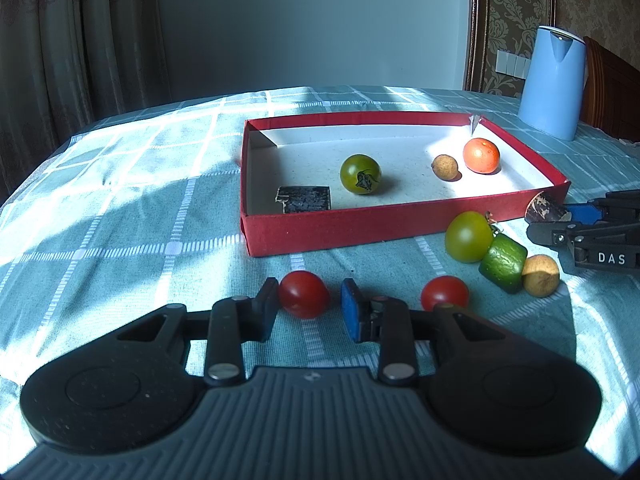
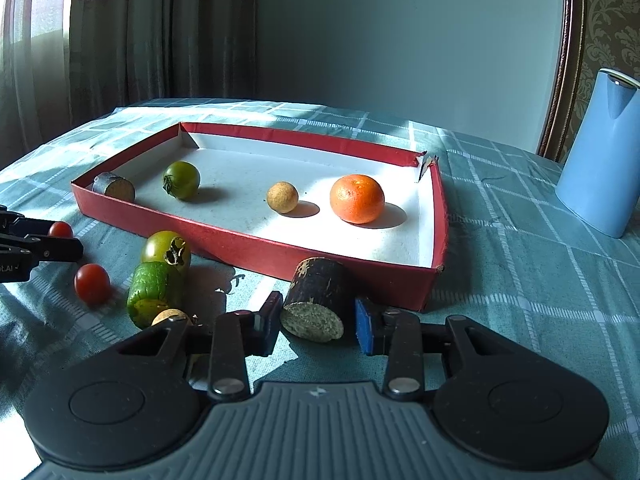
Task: Organize fruits
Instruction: 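Close the left tool on the red tomato while the right tool closes on the dark log, then carry the red tomato and dark log into the tray and open both tools, then move the left tool to another red cherry tomato while the right tool approaches a tan fruit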
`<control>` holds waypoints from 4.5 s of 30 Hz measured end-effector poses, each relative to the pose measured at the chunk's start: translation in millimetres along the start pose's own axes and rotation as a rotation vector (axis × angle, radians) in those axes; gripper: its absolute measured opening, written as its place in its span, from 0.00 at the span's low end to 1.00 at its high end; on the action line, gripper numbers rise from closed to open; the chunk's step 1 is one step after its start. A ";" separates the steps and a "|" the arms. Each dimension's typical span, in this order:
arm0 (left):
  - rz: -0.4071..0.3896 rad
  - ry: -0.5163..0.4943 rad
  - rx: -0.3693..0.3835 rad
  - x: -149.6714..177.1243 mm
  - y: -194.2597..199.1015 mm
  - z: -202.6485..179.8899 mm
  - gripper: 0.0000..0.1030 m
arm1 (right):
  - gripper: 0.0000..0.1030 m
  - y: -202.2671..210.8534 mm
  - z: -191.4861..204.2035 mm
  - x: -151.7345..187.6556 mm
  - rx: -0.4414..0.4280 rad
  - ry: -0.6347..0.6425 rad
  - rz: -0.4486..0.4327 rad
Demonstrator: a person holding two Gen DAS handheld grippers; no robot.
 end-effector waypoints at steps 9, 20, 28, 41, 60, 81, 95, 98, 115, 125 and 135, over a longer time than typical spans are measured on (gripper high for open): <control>-0.001 -0.002 -0.002 -0.1 0.2 0.0 0.30 | 0.35 4.0 -0.7 -2.6 0.012 0.012 -0.015; -0.011 -0.009 -0.014 -0.9 1.6 -0.5 0.25 | 0.35 3.6 0.0 -1.7 0.008 0.013 -0.015; -0.020 -0.003 -0.020 -1.7 3.1 0.7 0.23 | 0.35 7.3 -1.6 -3.4 0.017 0.012 -0.037; -0.101 0.047 0.013 -11.0 22.1 1.0 0.23 | 0.35 28.5 -14.2 -19.3 0.046 -0.008 -0.141; -0.047 0.060 0.033 -77.5 -42.2 -43.2 0.23 | 0.35 -37.0 -49.8 -48.5 0.105 -0.043 -0.026; 0.005 0.036 -0.074 -79.6 -82.8 -38.0 0.42 | 0.32 -74.5 -38.3 -57.0 0.056 -0.065 0.057; -0.093 0.085 -0.093 -85.3 -66.9 -27.2 0.93 | 0.63 -64.8 -36.0 -57.7 0.047 -0.069 0.011; -0.122 0.082 -0.106 -83.8 -60.0 -25.5 0.95 | 0.63 -60.5 -39.1 -56.8 0.051 -0.086 -0.007; -0.209 0.102 -0.035 -49.3 6.3 -15.5 1.00 | 0.63 -4.7 -32.2 -46.8 -0.030 -0.130 -0.117; -0.176 0.051 0.005 -22.6 21.4 -22.6 1.00 | 0.63 36.9 22.8 -16.3 -0.221 -0.008 -0.144; -0.142 0.061 0.024 -18.8 18.6 -21.4 1.00 | 0.63 33.4 47.9 5.1 -0.234 0.102 -0.072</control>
Point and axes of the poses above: each gripper's, at about its wrist camera, not at the fingertips, and y roughly against the way its jaws point, z to its left, x to its underside, the point moved 10 cm from there along -y, roughly the way its jaws point, and after that the axes turned 4 degrees about -x, right-handed, at the moved point
